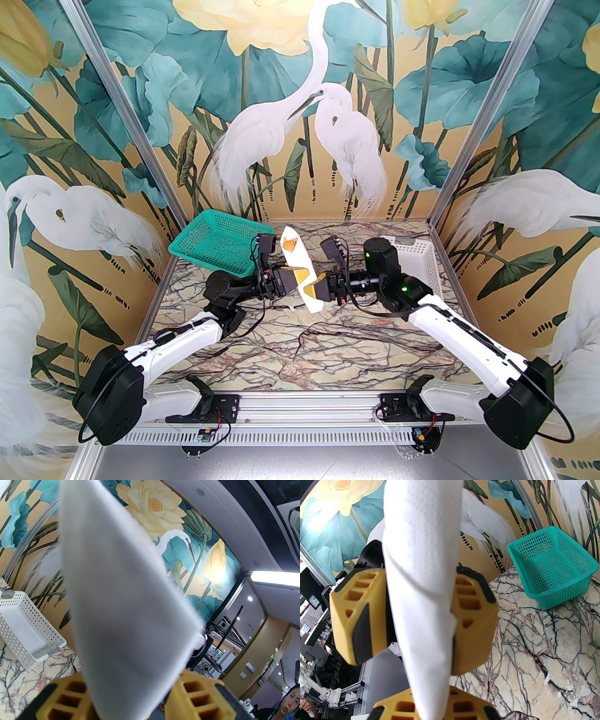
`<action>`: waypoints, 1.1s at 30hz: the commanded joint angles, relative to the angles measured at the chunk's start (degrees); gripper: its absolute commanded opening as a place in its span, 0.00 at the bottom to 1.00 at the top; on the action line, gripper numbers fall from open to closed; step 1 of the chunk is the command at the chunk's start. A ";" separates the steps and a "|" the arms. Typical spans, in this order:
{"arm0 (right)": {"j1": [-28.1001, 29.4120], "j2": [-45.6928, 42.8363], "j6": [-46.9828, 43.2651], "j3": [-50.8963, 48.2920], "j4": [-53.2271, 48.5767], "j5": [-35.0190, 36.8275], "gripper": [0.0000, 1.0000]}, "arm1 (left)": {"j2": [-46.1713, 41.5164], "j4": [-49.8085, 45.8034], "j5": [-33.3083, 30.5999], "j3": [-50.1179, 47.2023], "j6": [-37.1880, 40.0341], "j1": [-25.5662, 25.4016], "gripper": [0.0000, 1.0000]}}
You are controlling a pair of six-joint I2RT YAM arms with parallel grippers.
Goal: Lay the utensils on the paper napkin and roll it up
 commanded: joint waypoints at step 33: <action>-3.59 -5.90 0.83 -4.30 -4.17 -4.56 0.62 | -2.34 -7.24 1.68 1.46 6.00 -0.18 0.02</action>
